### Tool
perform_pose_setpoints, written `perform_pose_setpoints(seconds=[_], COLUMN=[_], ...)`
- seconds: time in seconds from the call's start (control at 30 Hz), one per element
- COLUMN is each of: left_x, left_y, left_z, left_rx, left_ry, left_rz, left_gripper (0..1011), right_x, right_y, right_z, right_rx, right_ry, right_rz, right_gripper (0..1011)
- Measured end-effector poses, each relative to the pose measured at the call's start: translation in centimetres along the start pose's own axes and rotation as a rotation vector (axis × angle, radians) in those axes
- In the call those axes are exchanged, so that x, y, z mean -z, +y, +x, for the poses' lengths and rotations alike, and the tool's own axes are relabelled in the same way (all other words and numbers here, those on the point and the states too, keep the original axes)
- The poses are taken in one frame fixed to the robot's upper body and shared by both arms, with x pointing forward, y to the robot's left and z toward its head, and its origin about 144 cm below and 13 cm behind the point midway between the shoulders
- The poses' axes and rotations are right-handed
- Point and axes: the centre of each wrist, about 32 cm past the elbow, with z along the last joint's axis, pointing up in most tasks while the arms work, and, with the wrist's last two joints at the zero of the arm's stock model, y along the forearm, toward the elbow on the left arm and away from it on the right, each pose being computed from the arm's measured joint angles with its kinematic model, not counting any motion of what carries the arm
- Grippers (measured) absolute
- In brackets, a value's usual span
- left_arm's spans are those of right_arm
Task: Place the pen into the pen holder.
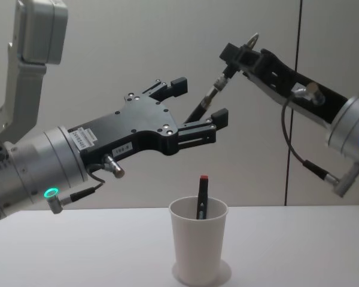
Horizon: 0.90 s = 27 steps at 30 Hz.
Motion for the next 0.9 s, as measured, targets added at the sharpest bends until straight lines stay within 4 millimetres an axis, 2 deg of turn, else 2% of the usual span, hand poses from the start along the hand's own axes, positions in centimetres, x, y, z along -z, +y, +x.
perform_pose_setpoints(seconds=[0.53, 0.9], left_x=[0.0, 0.0], left_y=[0.0, 0.0], left_z=[0.0, 0.0], left_rx=[0.0, 0.0], left_ry=[0.0, 0.0], left_rz=[0.0, 0.0], left_gripper=[1000, 1000], right_x=[0.2, 1.3], right_y=[-0.1, -0.2], right_z=[0.5, 1.7], right_rx=[0.083, 0.121], right_ry=[-0.213, -0.314], right_rz=[0.02, -0.001], right_gripper=[108, 108])
